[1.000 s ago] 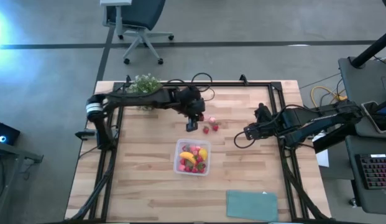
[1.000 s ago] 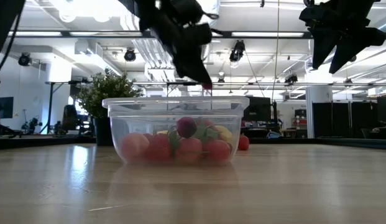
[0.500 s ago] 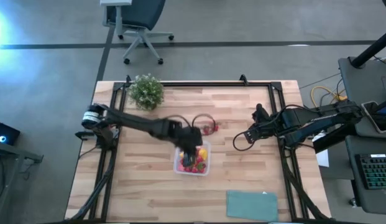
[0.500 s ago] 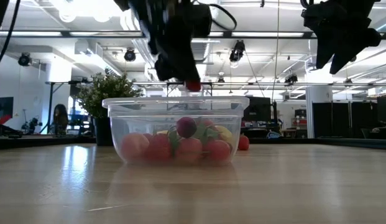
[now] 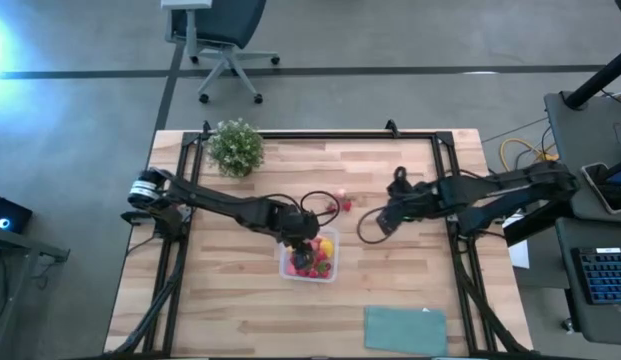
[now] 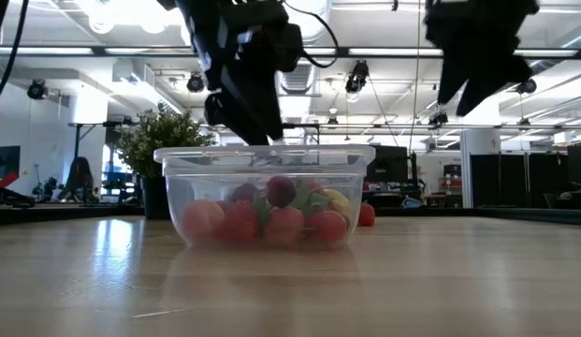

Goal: Pick and placing Produce into tupperware
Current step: Put the red strawberry into the transparent container

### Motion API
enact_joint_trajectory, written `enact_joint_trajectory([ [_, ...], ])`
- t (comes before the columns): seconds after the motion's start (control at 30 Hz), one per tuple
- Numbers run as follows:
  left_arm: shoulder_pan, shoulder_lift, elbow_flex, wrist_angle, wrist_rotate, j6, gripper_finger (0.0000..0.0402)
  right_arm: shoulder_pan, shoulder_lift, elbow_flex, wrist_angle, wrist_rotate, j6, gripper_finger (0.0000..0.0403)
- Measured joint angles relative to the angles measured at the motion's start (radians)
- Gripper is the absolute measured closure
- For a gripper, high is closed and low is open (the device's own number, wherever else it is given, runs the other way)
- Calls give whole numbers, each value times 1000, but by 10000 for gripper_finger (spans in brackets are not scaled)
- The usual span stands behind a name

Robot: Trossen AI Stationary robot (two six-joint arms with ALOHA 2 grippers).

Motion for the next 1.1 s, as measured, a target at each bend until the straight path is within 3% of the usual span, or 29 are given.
enact_joint_trajectory([
  [0.23,1,-140,-4,-33,-14,-15,192,-165,196,-5,183,-138,-221,170],
  [0.5,19,-299,-6,-64,-110,-40,192,-353,384,-5,368,-292,-362,170],
  [0.63,33,-336,-6,-128,-139,-41,192,-375,469,19,389,-326,-395,166],
  [0.9,61,-349,-8,-194,-154,-36,191,-376,600,126,406,-294,-446,145],
  [1.1,61,-346,-10,-203,-155,-35,191,-376,670,145,405,-286,-465,156],
])
